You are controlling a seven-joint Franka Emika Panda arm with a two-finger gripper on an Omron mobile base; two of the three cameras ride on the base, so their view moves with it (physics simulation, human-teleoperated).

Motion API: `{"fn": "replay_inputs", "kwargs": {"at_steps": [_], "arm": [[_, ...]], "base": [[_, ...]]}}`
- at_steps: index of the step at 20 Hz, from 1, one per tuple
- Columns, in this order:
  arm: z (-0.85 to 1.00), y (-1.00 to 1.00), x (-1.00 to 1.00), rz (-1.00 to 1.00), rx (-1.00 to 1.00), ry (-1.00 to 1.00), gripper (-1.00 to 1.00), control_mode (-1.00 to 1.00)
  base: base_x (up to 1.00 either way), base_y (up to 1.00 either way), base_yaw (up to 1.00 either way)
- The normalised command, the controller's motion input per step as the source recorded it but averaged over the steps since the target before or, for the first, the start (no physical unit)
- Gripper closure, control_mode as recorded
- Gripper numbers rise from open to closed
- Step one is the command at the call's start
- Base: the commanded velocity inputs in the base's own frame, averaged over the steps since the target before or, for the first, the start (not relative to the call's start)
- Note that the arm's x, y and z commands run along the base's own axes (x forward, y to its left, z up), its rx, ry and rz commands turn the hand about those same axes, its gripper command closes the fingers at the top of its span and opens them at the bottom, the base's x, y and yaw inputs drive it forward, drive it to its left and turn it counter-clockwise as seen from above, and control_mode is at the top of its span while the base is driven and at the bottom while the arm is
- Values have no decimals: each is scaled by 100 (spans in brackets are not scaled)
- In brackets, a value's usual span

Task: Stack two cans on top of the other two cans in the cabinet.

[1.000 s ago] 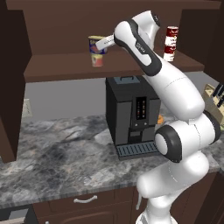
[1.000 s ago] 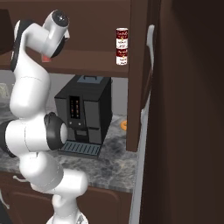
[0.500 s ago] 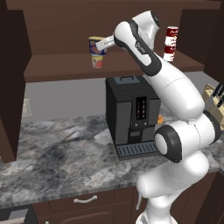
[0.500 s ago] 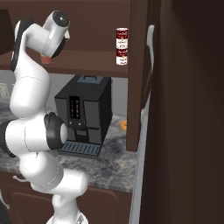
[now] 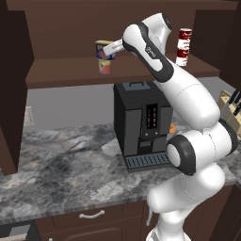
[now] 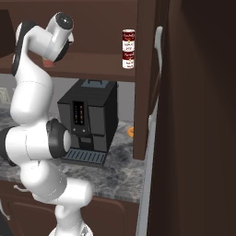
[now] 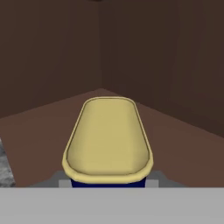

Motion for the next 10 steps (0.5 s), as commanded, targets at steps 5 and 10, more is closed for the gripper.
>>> {"fn": "replay_inputs", "kwargs": {"at_steps": [5,10], "arm": [[-9,1,0,0,-1,2,-100,-100],[0,0,0,0,0,0,-100,-100]], "base": [[0,0,0],[0,0,0]]}}
